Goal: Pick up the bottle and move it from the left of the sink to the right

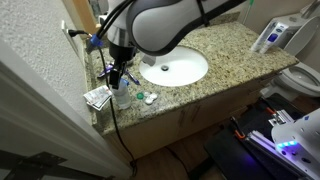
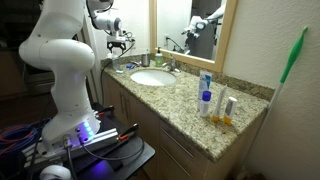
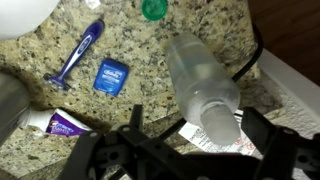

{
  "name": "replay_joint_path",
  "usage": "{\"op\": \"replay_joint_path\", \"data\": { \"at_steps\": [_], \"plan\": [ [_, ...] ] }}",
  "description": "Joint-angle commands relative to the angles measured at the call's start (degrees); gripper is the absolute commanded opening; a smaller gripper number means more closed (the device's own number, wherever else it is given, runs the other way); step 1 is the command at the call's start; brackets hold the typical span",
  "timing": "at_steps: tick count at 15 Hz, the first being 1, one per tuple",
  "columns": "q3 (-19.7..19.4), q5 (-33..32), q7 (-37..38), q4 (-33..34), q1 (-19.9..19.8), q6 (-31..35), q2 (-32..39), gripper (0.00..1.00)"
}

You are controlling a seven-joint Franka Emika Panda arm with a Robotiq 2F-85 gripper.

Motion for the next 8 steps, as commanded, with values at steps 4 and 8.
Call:
{"op": "replay_joint_path", "data": {
  "at_steps": [4, 8],
  "plan": [
    [0.45, 0.74, -0.5, 1.94, -0.01, -1.2, 2.23, 1.0],
    [0.3, 0.23, -0.22, 2.07, 0.64, -0.26, 3.51, 1.0]
  ]
}}
